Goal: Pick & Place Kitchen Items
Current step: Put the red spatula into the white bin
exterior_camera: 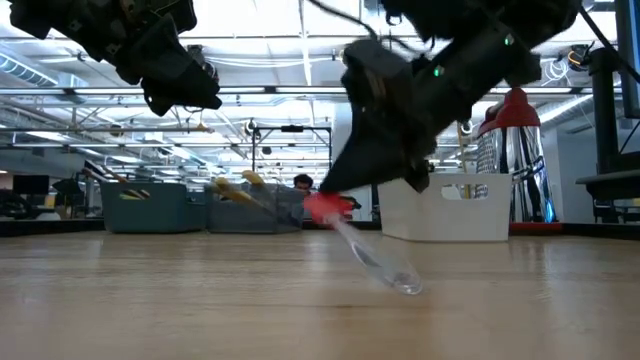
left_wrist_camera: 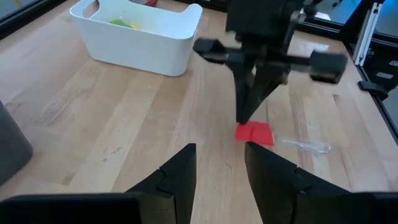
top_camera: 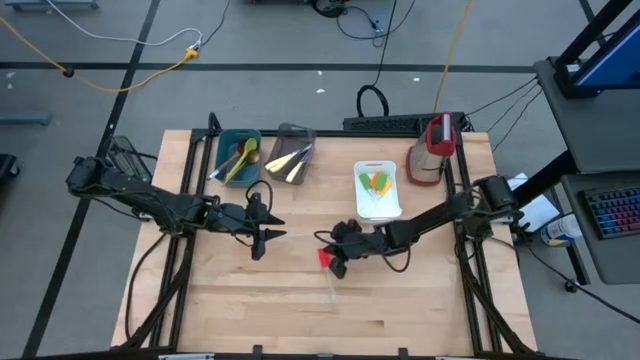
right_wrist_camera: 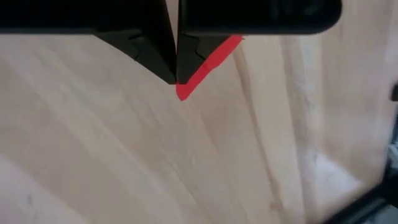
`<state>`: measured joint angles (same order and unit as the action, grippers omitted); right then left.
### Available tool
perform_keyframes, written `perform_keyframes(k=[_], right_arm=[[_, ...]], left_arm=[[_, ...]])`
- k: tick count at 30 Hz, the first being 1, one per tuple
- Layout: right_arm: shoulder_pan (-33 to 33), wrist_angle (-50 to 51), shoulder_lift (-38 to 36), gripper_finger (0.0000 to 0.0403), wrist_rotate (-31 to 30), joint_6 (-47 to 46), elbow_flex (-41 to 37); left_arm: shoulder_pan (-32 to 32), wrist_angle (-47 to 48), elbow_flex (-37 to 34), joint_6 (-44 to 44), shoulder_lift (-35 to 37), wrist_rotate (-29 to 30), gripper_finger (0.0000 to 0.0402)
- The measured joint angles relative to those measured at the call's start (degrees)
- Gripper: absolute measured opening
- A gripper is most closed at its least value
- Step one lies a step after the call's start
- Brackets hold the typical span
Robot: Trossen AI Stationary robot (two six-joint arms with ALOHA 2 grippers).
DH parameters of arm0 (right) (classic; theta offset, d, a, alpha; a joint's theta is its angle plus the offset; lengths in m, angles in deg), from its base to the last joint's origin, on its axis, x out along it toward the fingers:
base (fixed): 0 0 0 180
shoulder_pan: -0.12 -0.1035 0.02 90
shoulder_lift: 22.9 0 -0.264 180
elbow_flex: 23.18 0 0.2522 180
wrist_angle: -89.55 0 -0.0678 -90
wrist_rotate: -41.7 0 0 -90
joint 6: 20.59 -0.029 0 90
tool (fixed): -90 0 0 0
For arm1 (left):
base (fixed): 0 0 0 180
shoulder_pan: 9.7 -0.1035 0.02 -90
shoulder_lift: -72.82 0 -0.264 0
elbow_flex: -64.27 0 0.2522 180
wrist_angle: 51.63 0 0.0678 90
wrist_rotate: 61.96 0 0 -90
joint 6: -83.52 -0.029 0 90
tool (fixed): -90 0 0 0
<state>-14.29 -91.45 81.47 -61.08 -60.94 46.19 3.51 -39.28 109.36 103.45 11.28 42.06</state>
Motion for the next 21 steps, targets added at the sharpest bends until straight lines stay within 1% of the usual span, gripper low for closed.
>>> perform_keyframes(k=[5, 12, 21], right_arm=[[0.1, 1.8, -4.1, 0.0001, -0.5, 3.6, 0.0], [0.6, 4.9, -11.7, 0.0001, -0.7, 10.0, 0.1], [3.4, 10.2, -20.4, 0.0001, -0.9, 15.9, 0.1]], left_arm=[[0.0, 0.0, 0.0, 0.1, 0.0, 0.0, 0.0140], [0.0, -0.1, 0.0, 0.1, 0.0, 0.0, 0.0140], [0.0, -0.1, 0.0, 0.4, 0.0, 0.0, 0.0140]])
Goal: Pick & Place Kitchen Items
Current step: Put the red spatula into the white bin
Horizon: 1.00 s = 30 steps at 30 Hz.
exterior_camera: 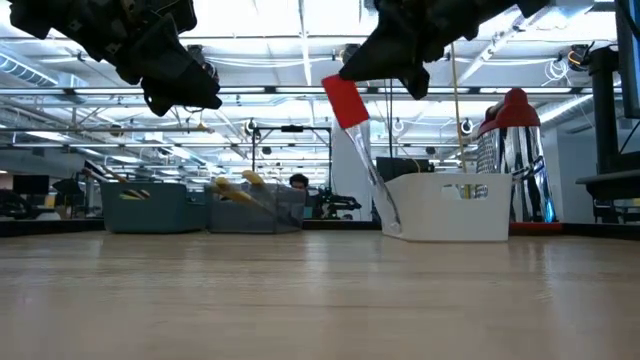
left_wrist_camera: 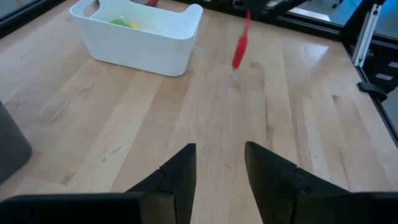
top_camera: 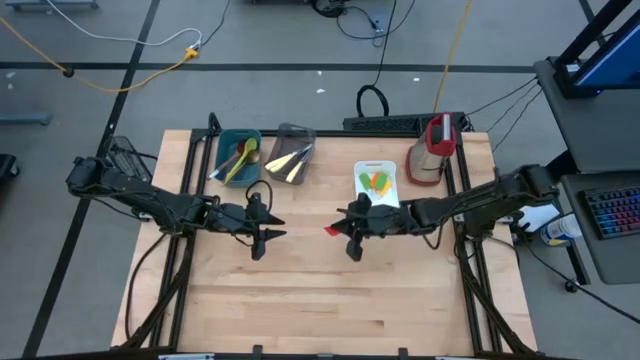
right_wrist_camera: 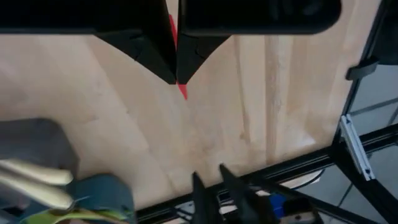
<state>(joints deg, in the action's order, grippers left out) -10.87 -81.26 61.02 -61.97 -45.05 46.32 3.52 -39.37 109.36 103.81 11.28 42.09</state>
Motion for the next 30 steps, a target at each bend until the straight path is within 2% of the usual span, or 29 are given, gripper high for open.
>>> perform_keyframes(k=[19, 30], right_arm=[[14.1, 16.8, -10.9, 0.0000, 0.0, 3.6, 0.0], [21.8, 22.2, -12.9, 0.0000, -0.2, 9.9, 0.0]], left_arm=[[0.0, 0.0, 0.0, 0.1, 0.0, 0.0, 0.0140], [0.0, 0.0, 0.0, 0.7, 0.0, 0.0, 0.0140]])
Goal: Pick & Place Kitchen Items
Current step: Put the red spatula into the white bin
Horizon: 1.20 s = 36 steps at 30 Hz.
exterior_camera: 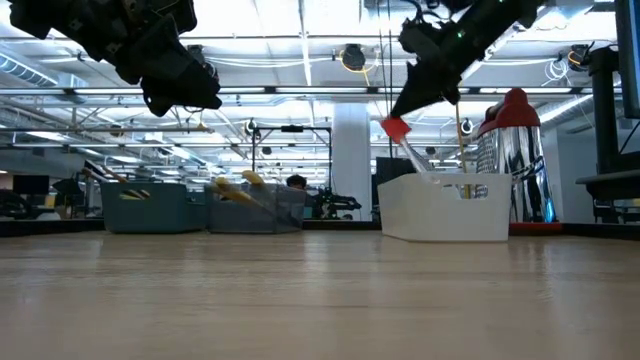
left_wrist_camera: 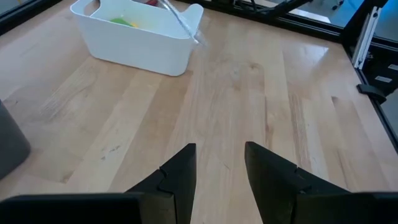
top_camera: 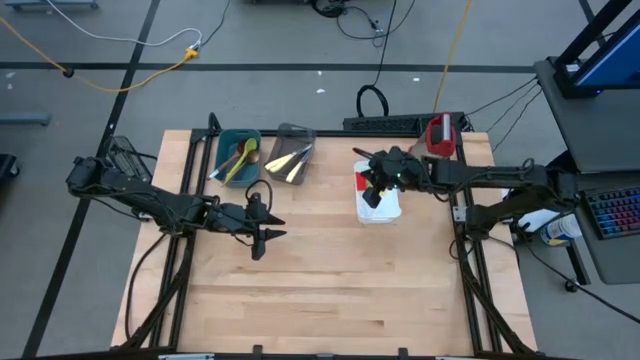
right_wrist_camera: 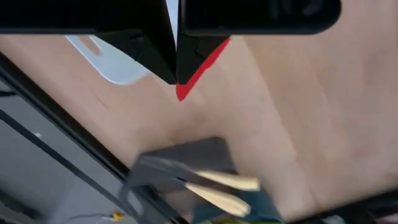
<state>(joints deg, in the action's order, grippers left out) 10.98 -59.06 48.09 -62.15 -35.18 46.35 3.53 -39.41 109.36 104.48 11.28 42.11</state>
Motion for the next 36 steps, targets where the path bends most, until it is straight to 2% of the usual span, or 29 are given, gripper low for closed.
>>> perform_keyframes(k=[7, 16, 20, 25, 30, 36], right_arm=[[4.6, 4.5, -0.3, 0.0000, 0.0, 0.8, 0.0], [8.0, 1.4, -0.2, 0.0000, 0.1, 3.0, -3.9], [8.7, -3.9, -0.2, 0.0000, 0.0, 3.3, -8.5], [9.3, -16.6, -0.2, 0.0000, -4.1, 4.1, -15.1], [9.5, -28.9, -0.2, 0.0000, -4.1, 6.1, -21.4], [10.2, -30.5, -0.2, 0.0000, -4.1, 4.8, -25.5]], left_arm=[[0.0, 0.0, 0.0, 0.2, 0.0, 0.0, 0.0140], [0.0, 0.0, 0.0, 0.6, 0.0, 1.5, 0.0140], [0.0, 0.0, 0.0, 0.6, 0.0, 1.5, 0.0140], [0.0, 0.0, 0.0, 0.8, 0.0, 1.5, 0.0140], [0.0, 0.0, 0.0, 2.0, 0.0, 1.6, 0.0140], [0.0, 0.0, 0.0, 2.0, 0.0, 2.6, 0.0140]])
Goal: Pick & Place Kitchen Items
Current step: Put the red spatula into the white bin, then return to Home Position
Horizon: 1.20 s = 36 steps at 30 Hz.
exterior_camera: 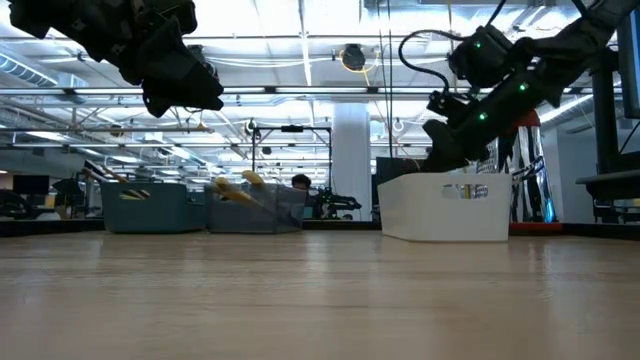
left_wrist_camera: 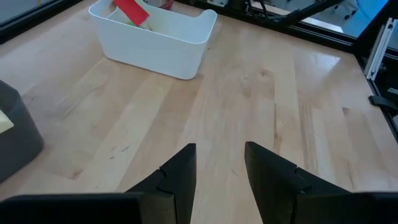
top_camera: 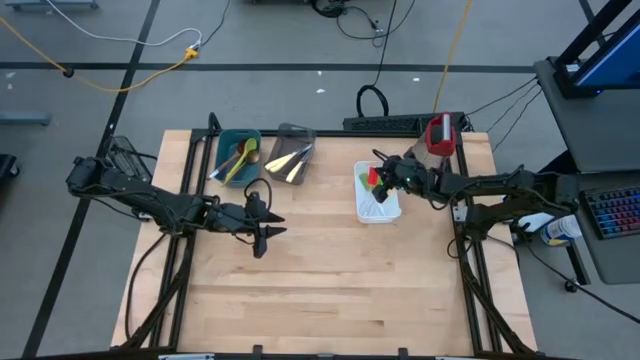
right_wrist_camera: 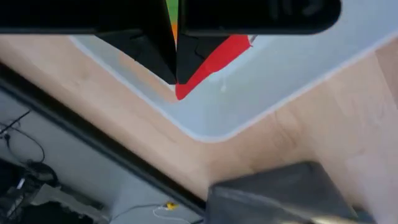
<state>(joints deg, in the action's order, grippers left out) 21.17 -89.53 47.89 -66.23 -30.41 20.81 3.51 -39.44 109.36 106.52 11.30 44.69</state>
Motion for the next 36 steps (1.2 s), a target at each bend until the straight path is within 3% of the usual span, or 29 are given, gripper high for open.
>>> perform_keyframes(k=[8, 14, 36], right_arm=[[0.0, 0.0, 0.0, 0.0000, 0.3, -0.4, -2.5], [-0.1, 0.0, 0.0, 0.0008, 4.1, -0.4, -3.1], [-0.5, -0.8, 0.0, 0.0147, 4.5, -1.0, -3.4]], left_arm=[[0.0, 0.0, 0.0, 0.1, 0.0, 0.0, 0.0140], [0.0, 0.0, 0.0, 0.2, 0.0, 0.0, 0.0140], [0.0, 0.0, 0.0, -1.7, 0.0, 0.1, 0.0140]])
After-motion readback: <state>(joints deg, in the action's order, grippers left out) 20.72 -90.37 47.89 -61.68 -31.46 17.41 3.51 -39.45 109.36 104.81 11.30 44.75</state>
